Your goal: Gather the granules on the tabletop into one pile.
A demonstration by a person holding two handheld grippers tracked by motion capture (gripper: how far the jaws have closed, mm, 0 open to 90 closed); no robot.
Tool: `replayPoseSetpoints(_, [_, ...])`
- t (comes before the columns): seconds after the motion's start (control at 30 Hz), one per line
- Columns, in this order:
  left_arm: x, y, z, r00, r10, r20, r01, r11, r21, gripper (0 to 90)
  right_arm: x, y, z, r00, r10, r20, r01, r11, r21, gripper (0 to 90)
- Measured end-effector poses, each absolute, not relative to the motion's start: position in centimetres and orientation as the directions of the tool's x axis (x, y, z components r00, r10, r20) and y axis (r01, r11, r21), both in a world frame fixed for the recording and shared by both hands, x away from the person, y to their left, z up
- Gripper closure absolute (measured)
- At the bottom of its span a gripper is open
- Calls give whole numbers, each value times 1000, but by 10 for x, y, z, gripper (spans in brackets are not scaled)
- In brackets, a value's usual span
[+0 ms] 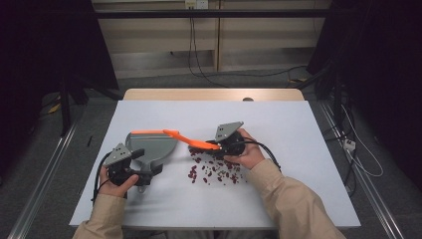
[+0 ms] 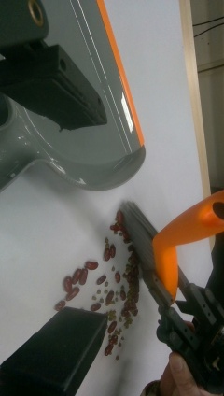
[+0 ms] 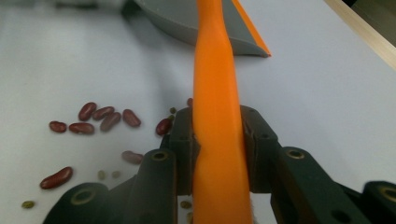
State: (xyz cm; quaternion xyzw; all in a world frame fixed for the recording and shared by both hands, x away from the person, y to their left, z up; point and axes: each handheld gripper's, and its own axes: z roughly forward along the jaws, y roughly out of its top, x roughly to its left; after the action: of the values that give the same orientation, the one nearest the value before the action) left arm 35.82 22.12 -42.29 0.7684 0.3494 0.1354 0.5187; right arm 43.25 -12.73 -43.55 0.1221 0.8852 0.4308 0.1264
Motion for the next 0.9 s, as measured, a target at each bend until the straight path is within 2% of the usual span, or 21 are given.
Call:
replayPoseSetpoints(0.6, [357,220,-423,718,679,-154,395,-216,893,53,410,-131,-431,-950,294,-105,92,586,805,705])
replayPoseSetpoints(0.9, [358,220,-423,719,678,-154,396,-217,892,53,421,-136,-422,-929,349,-120,89,527,845,712])
